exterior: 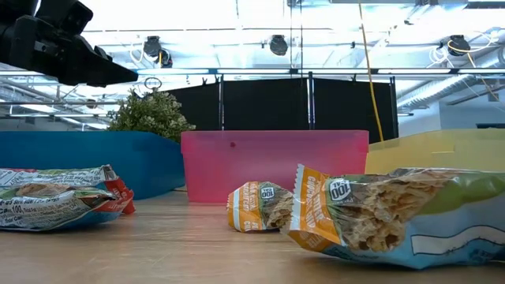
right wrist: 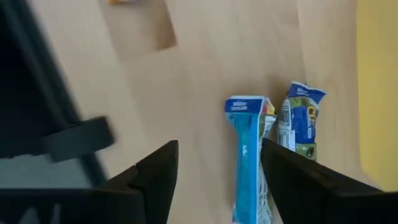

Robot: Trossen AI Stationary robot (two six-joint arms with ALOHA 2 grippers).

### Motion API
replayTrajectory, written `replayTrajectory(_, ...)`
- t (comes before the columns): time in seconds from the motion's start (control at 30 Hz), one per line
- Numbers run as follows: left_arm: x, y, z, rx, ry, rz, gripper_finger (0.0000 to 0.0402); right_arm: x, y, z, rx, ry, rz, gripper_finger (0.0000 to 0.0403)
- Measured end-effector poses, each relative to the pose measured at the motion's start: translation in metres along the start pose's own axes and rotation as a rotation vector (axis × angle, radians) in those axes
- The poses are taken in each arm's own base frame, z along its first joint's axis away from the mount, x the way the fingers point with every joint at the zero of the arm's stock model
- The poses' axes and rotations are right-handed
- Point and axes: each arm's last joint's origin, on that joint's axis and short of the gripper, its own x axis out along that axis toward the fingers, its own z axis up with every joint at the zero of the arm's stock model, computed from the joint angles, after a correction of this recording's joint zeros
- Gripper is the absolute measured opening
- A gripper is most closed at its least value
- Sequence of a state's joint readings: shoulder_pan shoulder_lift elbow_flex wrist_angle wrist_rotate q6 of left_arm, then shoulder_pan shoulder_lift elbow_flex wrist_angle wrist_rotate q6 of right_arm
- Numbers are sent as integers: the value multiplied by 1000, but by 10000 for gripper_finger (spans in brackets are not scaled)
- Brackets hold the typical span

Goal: Pick and place Granola Bars by type
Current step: Put the blue granola bar into the yellow bin

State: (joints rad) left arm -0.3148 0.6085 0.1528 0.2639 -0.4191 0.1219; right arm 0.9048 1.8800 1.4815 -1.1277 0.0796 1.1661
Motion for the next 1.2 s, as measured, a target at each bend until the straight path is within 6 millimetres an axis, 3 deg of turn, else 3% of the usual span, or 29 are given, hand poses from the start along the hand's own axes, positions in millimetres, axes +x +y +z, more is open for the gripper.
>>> replayTrajectory(0.3, 0, 0, 0, 4, 0, 0, 58, 39, 4, -2, -20, 75, -203, 210)
replayTrajectory(0.83, 0, 0, 0, 5, 1, 0, 58, 50, 4, -9, -2, 120, -220, 206)
replayTrajectory(1.0, 0, 0, 0, 5, 1, 0, 58, 63, 0, -12, -8, 116, -199, 177)
replayTrajectory(1.2, 0, 0, 0, 6, 1, 0, 58, 65, -2, -13, -37, 144, -197, 108)
